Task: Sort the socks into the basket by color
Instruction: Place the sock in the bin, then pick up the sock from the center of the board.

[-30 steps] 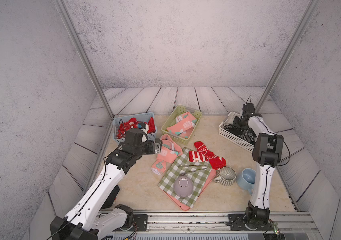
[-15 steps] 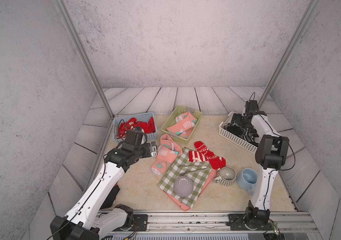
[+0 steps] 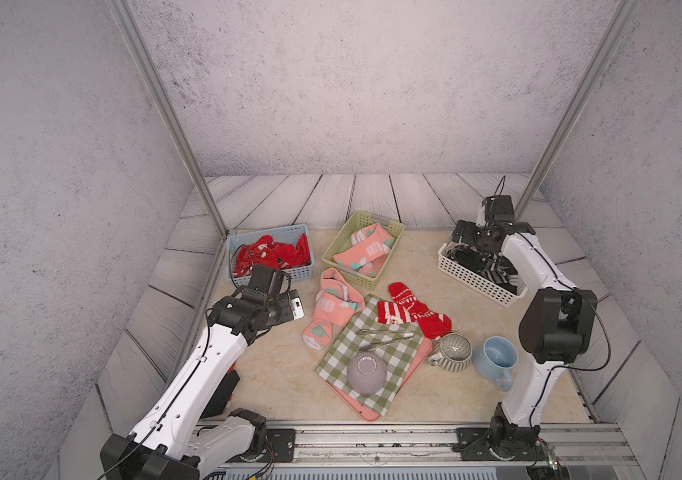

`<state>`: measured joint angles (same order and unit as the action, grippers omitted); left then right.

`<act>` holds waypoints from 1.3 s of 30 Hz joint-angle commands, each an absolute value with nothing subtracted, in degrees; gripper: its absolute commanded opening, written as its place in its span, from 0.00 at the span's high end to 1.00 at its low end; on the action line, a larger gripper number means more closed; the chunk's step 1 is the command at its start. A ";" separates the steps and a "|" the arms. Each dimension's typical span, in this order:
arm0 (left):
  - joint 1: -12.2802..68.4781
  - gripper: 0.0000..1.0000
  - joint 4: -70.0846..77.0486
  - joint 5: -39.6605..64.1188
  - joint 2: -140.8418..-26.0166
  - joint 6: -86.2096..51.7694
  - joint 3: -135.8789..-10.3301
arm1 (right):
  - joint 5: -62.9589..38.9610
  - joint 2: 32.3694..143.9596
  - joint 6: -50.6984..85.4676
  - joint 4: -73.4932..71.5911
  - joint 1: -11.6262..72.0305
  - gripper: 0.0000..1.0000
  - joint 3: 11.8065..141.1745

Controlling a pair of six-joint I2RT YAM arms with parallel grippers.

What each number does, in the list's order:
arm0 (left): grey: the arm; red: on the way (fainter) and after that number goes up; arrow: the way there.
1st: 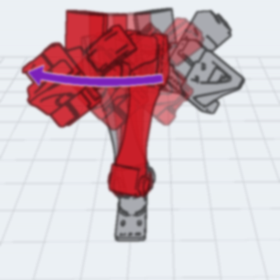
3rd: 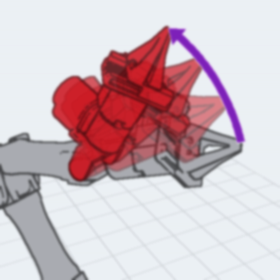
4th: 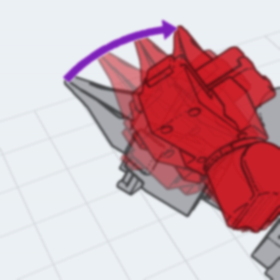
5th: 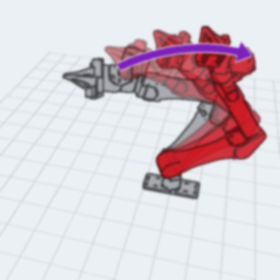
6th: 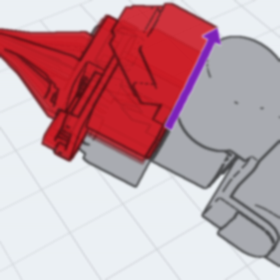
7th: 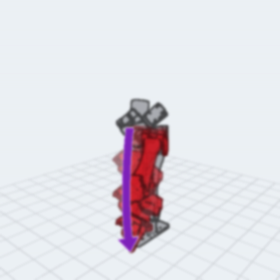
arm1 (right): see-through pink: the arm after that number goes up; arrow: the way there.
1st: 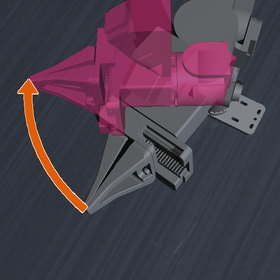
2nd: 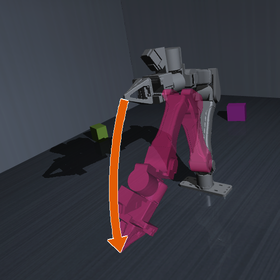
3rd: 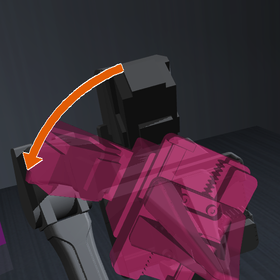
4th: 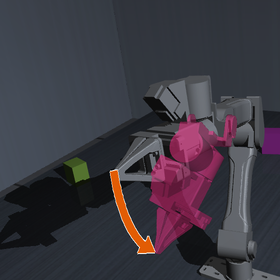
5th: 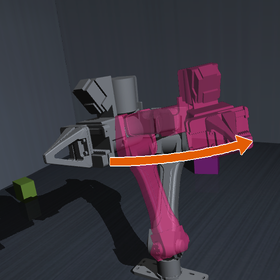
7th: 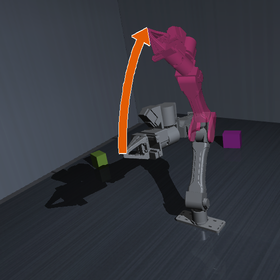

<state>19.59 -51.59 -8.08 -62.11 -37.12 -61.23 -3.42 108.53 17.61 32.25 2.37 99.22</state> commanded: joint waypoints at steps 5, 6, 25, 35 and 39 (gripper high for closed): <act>14.56 0.00 -55.60 -13.19 -58.83 -44.22 -55.75 | -5.53 99.54 18.28 31.24 10.81 0.01 92.04; 13.56 0.00 -55.30 -13.41 -58.98 -44.24 -55.07 | -5.34 98.64 18.06 31.25 12.27 0.01 91.15; -11.30 0.03 -41.00 -9.96 -74.34 -37.63 -51.14 | -7.25 90.84 17.86 33.05 24.66 0.01 83.88; -17.37 0.14 -38.68 -6.30 -84.24 -36.91 -52.14 | -6.96 90.22 17.67 33.22 24.70 0.01 83.01; -18.88 0.15 -38.24 -5.36 -87.38 -37.40 -51.68 | -6.89 90.51 17.48 33.75 24.80 0.01 83.66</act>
<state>-17.67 -38.11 -6.92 -86.26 -37.50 -51.51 -7.16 92.14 17.91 32.56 24.58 83.48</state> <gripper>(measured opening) 0.851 0.988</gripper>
